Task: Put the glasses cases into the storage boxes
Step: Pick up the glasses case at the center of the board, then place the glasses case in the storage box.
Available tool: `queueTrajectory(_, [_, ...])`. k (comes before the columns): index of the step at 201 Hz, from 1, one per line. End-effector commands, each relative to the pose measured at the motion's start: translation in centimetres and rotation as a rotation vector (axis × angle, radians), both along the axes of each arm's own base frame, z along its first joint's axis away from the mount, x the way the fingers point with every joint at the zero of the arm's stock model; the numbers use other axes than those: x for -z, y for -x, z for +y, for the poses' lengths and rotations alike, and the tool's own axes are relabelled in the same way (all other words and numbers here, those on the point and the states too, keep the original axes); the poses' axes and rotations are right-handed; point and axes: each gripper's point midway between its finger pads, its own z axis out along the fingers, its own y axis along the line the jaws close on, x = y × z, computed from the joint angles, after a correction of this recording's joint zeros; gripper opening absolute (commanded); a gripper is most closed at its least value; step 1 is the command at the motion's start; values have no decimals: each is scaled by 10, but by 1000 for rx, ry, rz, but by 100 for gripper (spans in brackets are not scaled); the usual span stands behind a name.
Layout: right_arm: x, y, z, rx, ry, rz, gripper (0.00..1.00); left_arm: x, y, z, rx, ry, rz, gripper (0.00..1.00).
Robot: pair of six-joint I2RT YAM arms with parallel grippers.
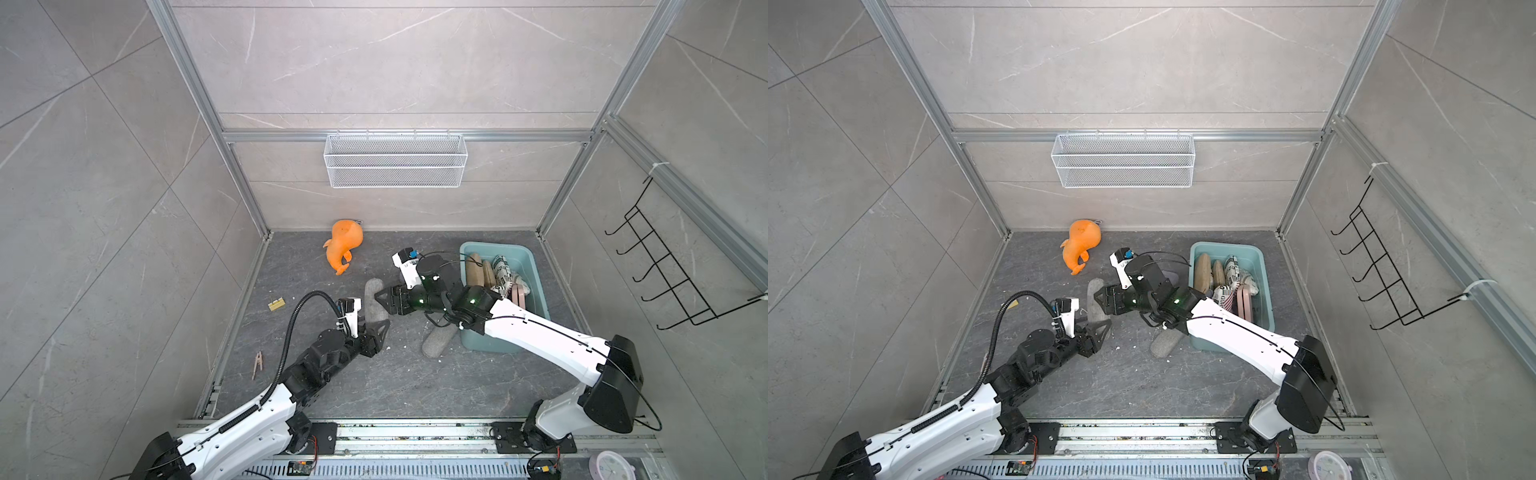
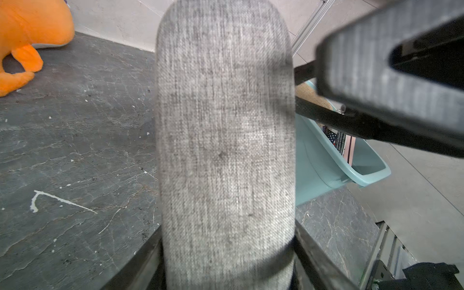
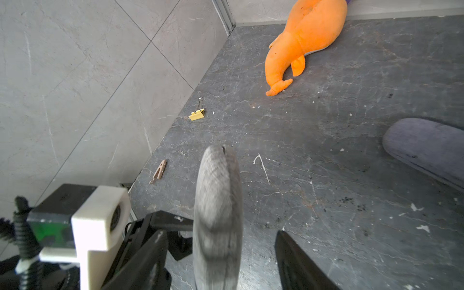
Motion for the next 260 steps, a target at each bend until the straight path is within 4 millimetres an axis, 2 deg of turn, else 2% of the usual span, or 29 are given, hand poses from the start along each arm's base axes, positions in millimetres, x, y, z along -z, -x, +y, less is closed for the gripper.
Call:
queueTrajectory(1, [-11, -3, 18, -21, -63, 7, 64, -48, -4, -6, 10, 119, -92, 56])
queueTrajectory(26, [-9, -1, 25, -35, -55, 14, 57, -52, -3, -8, 20, 128, -97, 56])
queueTrajectory(56, [-9, 2, 26, -40, -53, 20, 39, -52, -4, -9, 23, 128, -97, 58])
queueTrajectory(65, [-9, 2, 25, -39, -52, 18, 36, -52, -4, -10, 27, 130, -95, 63])
queueTrajectory(75, [-10, 2, 23, -31, -49, 13, 34, -49, -5, -10, 23, 119, -86, 82])
queueTrajectory(84, [-13, 1, 20, -17, -45, 4, 33, -46, -6, -8, 9, 110, -72, 92])
queueTrajectory(106, [-26, -5, 10, 21, -8, -43, 32, -37, -4, 0, -16, 99, -56, 99])
queueTrajectory(131, [-48, -18, -16, 109, 79, -126, 32, -31, 1, 15, -58, 89, -50, 100])
queueTrajectory(146, [-63, -28, -43, 176, 140, -173, 31, -30, 5, 24, -79, 84, -52, 100])
queueTrajectory(163, [-81, -37, -84, 262, 232, -207, 32, -30, 8, 34, -103, 73, -60, 99])
queueTrajectory(193, [-108, -46, -176, 462, 384, -249, 31, -28, 9, 42, -129, 38, -61, 99])
queueTrajectory(205, [-112, -46, -220, 562, 463, -247, 31, -27, 8, 43, -138, 32, -57, 99])
queueTrajectory(229, [-111, -40, -293, 742, 639, -242, 31, -28, 5, 40, -139, 21, -51, 99])
queueTrajectory(260, [-99, -30, -354, 902, 795, -201, 30, -31, -2, 31, -125, -11, -48, 99])
